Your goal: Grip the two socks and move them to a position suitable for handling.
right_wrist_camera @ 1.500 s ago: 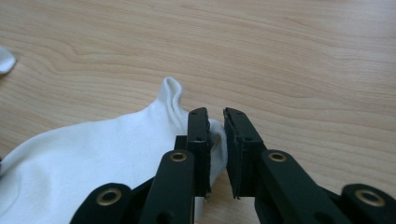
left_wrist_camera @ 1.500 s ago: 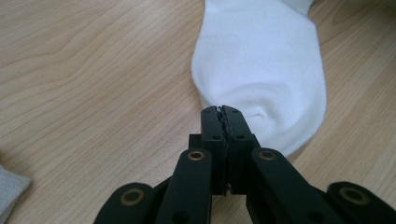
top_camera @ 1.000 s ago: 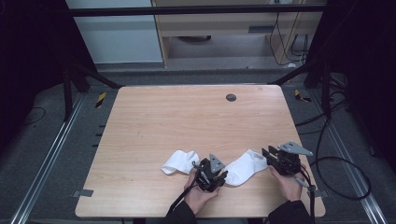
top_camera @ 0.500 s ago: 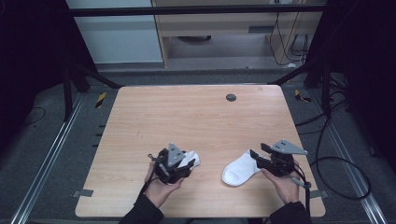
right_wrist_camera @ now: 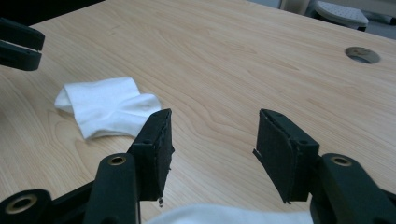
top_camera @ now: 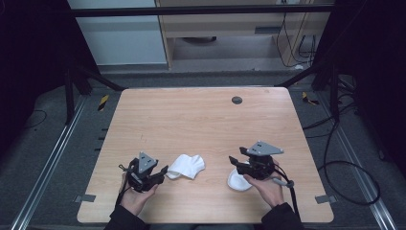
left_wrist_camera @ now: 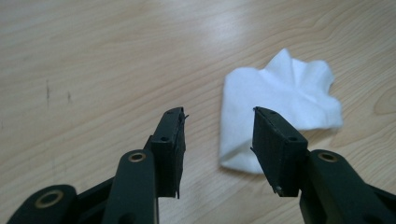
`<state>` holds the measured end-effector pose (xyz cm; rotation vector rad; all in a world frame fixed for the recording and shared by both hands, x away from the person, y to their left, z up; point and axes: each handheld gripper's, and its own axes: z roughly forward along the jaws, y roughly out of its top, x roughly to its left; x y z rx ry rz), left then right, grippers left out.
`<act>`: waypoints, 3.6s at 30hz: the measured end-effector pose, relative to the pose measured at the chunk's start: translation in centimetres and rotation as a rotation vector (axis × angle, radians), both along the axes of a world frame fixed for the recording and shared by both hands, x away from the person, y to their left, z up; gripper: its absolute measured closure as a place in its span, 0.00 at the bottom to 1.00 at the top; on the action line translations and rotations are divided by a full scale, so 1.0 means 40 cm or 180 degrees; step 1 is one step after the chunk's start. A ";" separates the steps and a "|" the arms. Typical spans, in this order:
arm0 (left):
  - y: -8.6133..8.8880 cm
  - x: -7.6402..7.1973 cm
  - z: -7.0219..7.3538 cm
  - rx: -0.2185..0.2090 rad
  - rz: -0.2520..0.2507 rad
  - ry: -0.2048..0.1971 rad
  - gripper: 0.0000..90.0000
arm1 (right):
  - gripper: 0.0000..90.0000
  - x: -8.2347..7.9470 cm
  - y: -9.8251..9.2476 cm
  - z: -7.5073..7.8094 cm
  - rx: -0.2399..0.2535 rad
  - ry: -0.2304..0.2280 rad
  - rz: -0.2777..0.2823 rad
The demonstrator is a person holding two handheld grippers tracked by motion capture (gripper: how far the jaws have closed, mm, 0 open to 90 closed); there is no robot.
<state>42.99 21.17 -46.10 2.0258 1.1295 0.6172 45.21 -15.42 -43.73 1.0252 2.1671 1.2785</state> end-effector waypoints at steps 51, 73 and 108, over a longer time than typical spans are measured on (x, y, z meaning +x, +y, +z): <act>-0.113 0.006 -0.085 0.0462 -0.0622 0.0237 0.93 | 0.95 0.075 0.265 -0.163 -0.0405 0.0588 0.0423; -0.104 -0.030 -0.073 0.0553 -0.1180 0.0313 0.99 | 0.95 0.116 0.303 -0.086 0.0645 0.0514 -0.0017; 0.004 -0.008 -0.060 0.0073 -0.0110 0.0425 0.61 | 0.67 0.193 0.366 -0.054 0.0308 0.0294 0.0064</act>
